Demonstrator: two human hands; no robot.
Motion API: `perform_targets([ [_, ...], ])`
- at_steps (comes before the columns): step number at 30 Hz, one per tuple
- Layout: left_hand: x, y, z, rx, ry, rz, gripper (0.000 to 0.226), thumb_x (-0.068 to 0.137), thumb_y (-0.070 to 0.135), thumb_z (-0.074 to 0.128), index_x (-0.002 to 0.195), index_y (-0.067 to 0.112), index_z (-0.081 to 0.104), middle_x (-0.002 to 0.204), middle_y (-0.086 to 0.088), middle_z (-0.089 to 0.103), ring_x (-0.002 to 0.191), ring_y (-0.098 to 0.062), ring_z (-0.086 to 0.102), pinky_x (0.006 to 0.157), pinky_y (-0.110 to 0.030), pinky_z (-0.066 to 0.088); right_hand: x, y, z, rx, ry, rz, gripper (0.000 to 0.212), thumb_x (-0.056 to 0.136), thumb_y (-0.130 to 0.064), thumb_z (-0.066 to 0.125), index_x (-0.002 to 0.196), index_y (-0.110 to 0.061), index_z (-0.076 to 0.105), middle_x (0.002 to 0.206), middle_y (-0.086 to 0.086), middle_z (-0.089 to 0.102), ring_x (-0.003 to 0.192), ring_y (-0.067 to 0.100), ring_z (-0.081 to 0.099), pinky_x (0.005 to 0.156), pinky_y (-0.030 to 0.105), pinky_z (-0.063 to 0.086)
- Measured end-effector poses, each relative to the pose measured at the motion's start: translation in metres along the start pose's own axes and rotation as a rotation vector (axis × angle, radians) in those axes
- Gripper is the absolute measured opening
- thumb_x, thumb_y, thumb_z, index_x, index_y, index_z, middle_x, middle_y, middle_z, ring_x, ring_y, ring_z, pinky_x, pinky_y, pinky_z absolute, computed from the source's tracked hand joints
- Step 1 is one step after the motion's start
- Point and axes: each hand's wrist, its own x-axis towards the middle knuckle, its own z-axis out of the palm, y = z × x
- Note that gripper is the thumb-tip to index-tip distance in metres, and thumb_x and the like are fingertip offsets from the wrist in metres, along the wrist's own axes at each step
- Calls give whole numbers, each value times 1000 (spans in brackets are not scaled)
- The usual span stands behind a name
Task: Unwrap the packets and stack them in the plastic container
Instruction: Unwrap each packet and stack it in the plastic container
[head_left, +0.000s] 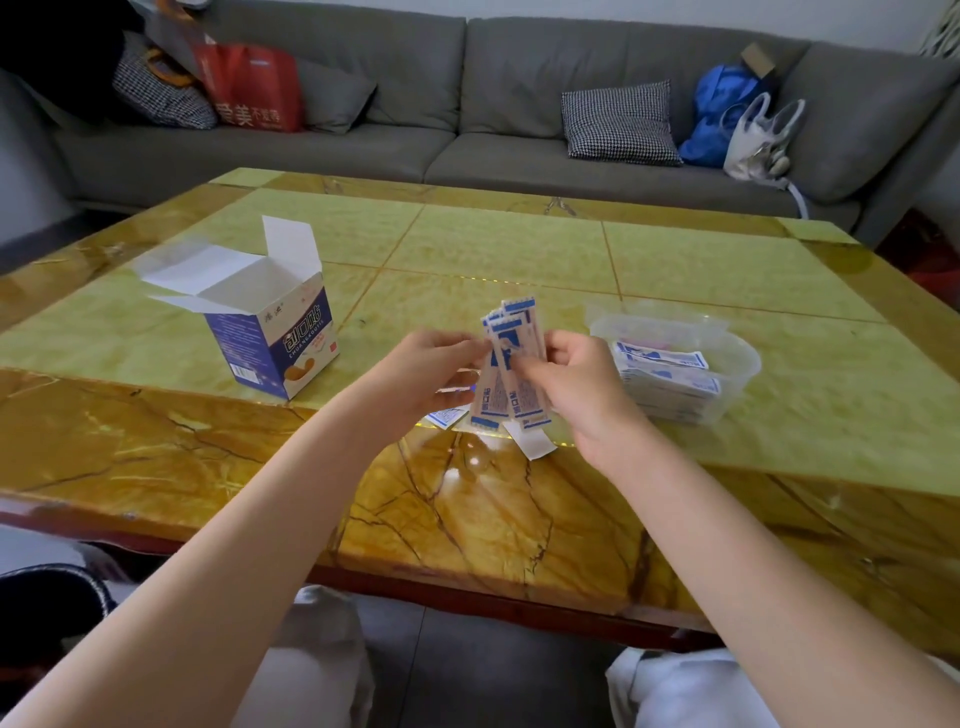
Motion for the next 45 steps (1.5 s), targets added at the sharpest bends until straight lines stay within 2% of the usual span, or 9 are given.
perform_targets([
  [5, 0, -5, -3, 174, -67, -12, 10, 88, 12, 58, 92, 15, 67, 84, -3, 60, 67, -8, 48, 60, -18, 39, 8, -1, 0, 150, 77, 57, 21, 87, -3, 58, 78, -21, 62, 86, 2, 68, 90, 25, 66, 84, 43, 53],
  [9, 3, -8, -4, 172, 57, 12, 4, 82, 17, 67, 79, 18, 65, 84, -4, 63, 73, -12, 52, 66, -23, 42, 9, -4, 3, 307, -5, 162, 11, 87, 0, 57, 89, -10, 63, 83, 5, 67, 72, 18, 65, 69, 37, 56],
  [13, 6, -9, -4, 173, 89, 13, 19, 78, 14, 71, 95, 11, 65, 107, -16, 67, 92, -21, 61, 85, -36, 49, 10, -2, 1, 372, 5, 224, 11, 87, 0, 57, 90, -9, 62, 85, 7, 67, 69, 16, 65, 52, 29, 53],
  [21, 1, -5, -10, -244, -68, -73, 29, 86, 4, 59, 114, 4, 55, 104, -12, 69, 82, -22, 70, 73, -30, 59, 14, 0, -5, 306, 170, 147, 15, 86, -1, 60, 82, -15, 65, 87, 8, 70, 78, 23, 68, 73, 41, 57],
  [29, 3, -6, -13, -256, 131, -34, 17, 82, -8, 59, 85, 6, 50, 96, -16, 64, 75, -21, 65, 60, -25, 59, 10, -4, -5, 500, -1, 306, 11, 87, 2, 57, 88, -7, 63, 79, 8, 64, 66, 19, 61, 54, 32, 52],
  [33, 5, -8, -10, -160, 207, -3, 21, 79, -8, 63, 80, 8, 50, 82, -10, 62, 72, -22, 64, 74, -32, 57, 9, -6, -3, 559, -81, 354, 9, 87, 0, 57, 90, -6, 63, 83, 10, 65, 71, 21, 62, 56, 33, 57],
  [36, 7, -12, -2, 43, 203, 6, 21, 74, 1, 72, 89, 5, 57, 88, -16, 64, 81, -28, 65, 86, -42, 52, 7, -5, 3, 438, -48, 312, 8, 86, -1, 59, 92, -5, 63, 84, 11, 65, 73, 22, 62, 64, 38, 54],
  [42, 10, -13, -11, 260, 272, 86, 12, 79, 9, 69, 88, 8, 60, 82, -10, 63, 70, -20, 61, 68, -30, 52, 11, -2, -2, -47, 232, 23, 6, 87, -6, 58, 85, -9, 63, 99, 21, 68, 93, 38, 64, 84, 51, 52],
  [45, 10, -16, -14, 498, 257, 101, 13, 78, 8, 69, 79, 12, 57, 79, -5, 61, 69, -20, 55, 57, -24, 40, 14, -4, -12, -273, 161, -157, 23, 90, -7, 53, 113, -11, 49, 101, 8, 65, 82, 24, 63, 70, 28, 53],
])
